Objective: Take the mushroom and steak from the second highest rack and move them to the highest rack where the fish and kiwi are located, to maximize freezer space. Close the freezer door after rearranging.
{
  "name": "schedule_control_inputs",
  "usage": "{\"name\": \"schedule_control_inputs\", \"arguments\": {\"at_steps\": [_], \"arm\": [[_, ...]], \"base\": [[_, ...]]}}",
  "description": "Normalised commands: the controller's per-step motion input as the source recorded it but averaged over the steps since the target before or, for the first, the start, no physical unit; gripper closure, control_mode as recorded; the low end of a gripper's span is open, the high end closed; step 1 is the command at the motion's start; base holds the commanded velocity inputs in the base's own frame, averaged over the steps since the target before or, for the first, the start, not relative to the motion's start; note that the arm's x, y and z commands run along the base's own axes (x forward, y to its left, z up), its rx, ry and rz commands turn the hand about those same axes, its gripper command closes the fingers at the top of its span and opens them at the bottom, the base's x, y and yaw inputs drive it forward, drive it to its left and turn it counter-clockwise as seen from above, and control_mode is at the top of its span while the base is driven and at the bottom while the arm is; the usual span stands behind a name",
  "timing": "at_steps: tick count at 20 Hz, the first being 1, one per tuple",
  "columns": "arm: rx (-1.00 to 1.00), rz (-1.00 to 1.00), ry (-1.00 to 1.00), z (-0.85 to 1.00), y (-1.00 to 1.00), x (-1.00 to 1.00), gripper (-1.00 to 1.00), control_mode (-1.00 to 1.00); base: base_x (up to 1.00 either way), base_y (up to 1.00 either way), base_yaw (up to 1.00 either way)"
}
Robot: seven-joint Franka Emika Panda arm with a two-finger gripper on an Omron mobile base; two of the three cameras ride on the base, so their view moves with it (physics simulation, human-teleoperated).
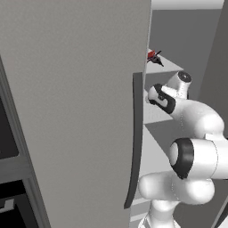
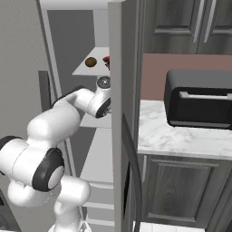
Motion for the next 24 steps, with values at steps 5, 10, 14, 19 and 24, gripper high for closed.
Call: {"name": "schedule_control_inputs", "arguments": {"at_steps": [5,10,14,19,24], "arm": [[-0.02,0.01,-0.11,0.82,0.04,-0.93,1.0,-1.0],[-0.04,0.0,-0.16,0.84,0.08,-0.89,1.0,-1.0],[-0.01,0.0,-0.16,0.85,0.01,-0.81,1.0,-1.0],[0.0,0.0,-0.07,0.69,0.0,-0.55,1.0,-1.0],[0.0,0.0,-0.12,0.48,0.02,0.02,1.0,-1.0]], "base": [[0.0,0.0,0.0],[0.0,0.0,0.0],[0.0,0.0,0.0],[0.0,0.0,0.0],[0.0,0.0,0.0]]}}
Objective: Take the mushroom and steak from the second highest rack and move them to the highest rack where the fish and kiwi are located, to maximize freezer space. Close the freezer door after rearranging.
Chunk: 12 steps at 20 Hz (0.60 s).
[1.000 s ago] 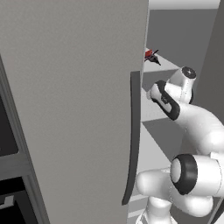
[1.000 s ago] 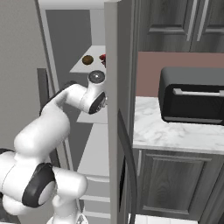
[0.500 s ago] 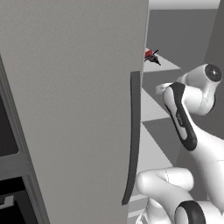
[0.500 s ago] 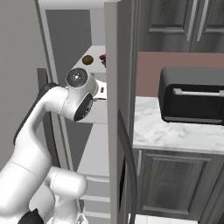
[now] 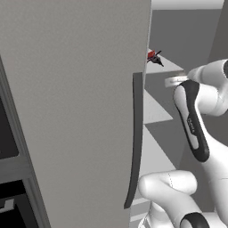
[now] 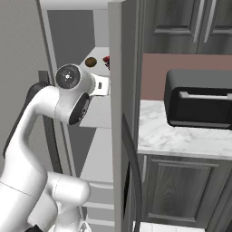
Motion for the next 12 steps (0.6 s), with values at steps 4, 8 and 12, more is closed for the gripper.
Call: {"name": "schedule_control_inputs", "arguments": {"at_steps": [4,8,12], "arm": [[0.0,0.0,-0.1,0.58,0.0,0.02,1.0,-1.0],[0.0,0.0,-0.03,0.53,0.0,0.09,1.0,-1.0],[0.0,0.0,-0.03,0.31,0.01,0.32,1.0,-1.0]], "base": [[0.0,0.0,0.0],[0.0,0.0,0.0],[0.0,0.0,0.0]]}}
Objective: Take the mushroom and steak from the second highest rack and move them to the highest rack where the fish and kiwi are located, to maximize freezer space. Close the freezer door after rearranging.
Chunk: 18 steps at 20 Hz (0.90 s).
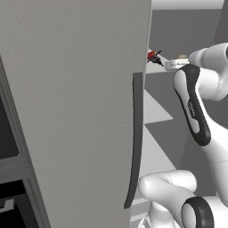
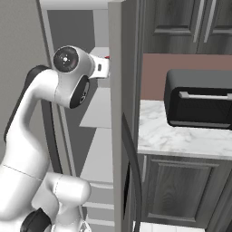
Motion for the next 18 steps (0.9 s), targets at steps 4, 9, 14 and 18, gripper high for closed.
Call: {"name": "schedule_control_inputs", "arguments": {"at_steps": [4,9,14,18], "arm": [[0.01,0.0,-0.03,0.11,0.01,0.46,1.0,-1.0],[0.04,0.0,0.0,0.11,0.0,0.5,1.0,-1.0],[0.05,0.0,0.0,0.01,0.0,0.54,1.0,-1.0],[0.01,0.0,0.0,0.0,0.0,0.52,1.0,-1.0]], "base": [[0.0,0.0,0.0],[0.0,0.0,0.0],[0.0,0.0,0.0],[0.0,0.0,0.0]]}}
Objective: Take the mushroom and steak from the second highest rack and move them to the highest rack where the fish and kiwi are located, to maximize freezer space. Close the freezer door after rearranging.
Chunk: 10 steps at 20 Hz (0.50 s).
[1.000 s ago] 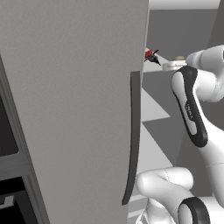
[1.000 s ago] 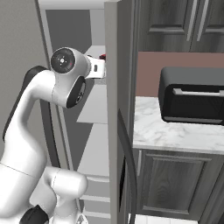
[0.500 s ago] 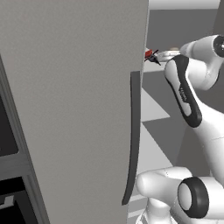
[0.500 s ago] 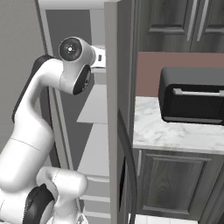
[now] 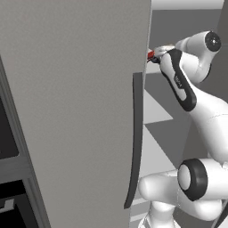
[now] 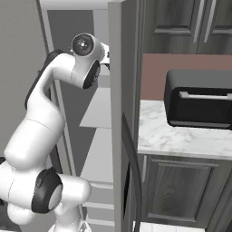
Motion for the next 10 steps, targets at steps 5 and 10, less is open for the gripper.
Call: {"name": "schedule_control_inputs", "arguments": {"at_steps": [5,10], "arm": [[0.0,0.0,0.0,0.05,0.0,0.56,1.0,-1.0],[0.0,0.0,0.0,0.04,0.0,0.61,1.0,-1.0]], "base": [[0.0,0.0,0.0],[0.0,0.0,0.0]]}}
